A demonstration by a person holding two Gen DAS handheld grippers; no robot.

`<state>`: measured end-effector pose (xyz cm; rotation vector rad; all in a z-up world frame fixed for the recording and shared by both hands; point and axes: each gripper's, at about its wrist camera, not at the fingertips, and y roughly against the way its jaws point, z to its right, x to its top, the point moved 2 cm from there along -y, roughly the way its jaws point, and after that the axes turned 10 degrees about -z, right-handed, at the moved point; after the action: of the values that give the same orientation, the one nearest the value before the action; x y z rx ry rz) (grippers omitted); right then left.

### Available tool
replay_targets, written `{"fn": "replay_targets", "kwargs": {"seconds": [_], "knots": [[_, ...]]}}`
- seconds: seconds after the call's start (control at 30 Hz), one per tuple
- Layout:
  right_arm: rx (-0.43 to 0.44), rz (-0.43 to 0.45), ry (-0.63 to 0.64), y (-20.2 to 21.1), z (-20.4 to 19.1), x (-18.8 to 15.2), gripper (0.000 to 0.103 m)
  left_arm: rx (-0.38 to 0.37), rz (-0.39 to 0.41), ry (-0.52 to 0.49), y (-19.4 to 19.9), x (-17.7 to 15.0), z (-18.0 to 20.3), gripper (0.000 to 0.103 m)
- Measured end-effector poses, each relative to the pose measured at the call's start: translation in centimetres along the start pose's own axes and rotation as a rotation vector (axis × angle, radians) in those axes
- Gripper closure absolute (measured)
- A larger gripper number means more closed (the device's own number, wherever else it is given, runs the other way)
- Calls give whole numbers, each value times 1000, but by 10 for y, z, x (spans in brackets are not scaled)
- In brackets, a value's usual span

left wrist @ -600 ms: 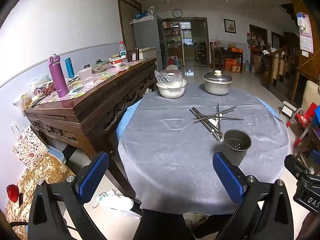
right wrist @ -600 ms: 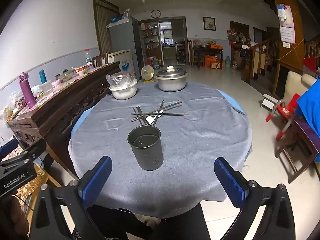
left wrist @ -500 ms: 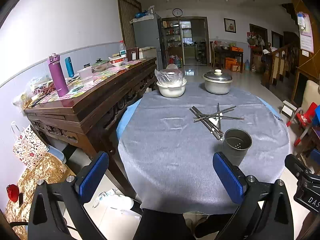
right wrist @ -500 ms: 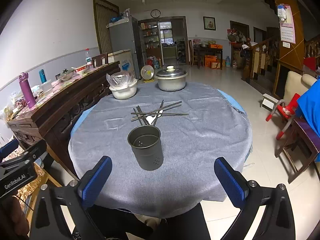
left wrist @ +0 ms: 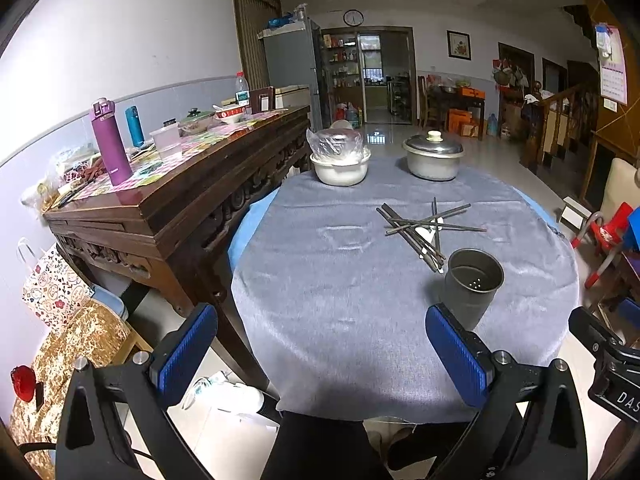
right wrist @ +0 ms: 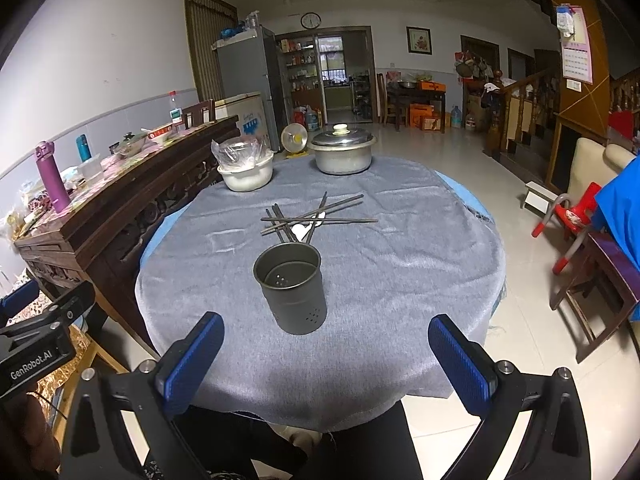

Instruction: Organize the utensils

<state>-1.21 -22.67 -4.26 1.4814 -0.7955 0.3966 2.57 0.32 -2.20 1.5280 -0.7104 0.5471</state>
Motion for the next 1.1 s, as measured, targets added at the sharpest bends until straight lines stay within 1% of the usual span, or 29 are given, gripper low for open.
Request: {"fn": "replay_targets", "kwargs": {"seconds": [0.23,0.37,0.47,0.6,0.73,0.8,0.83,0.9,0.97,1.1], "knots": [[0,18,0,-2,0,-1,0,-2,-1,4,-2,-1,-1,0],[-1,5,1,-3,-1,-1,0,-12,-21,11,-3,-1,-3,0],[1,-2,-2,-5,0,1,0,9,-11,-7,-7,0,-3,0],[-1,0,-9,-7,2,4,0,6,-19,-3,-13,2,-2,0],[-7,-21,-15,-13,4,6,0,2,-17,1,-20,4,-1,0],[-3,-22,-22,-16,6,8,0,0,-28,-2,-26,6,0,0],[3,-25,-25,-19,7,10,0,2,-68,-12,-29,7,0,0],[7,-25,-22,-23,10,14,0,-7,-87,-11,-37,11,-1,0],[32,-34,-38,-29,18,22,0,-12,-106,-3,-47,17,-4,0],[117,-61,-110,-50,44,50,0,-30,-149,20,-75,33,-12,0]]}}
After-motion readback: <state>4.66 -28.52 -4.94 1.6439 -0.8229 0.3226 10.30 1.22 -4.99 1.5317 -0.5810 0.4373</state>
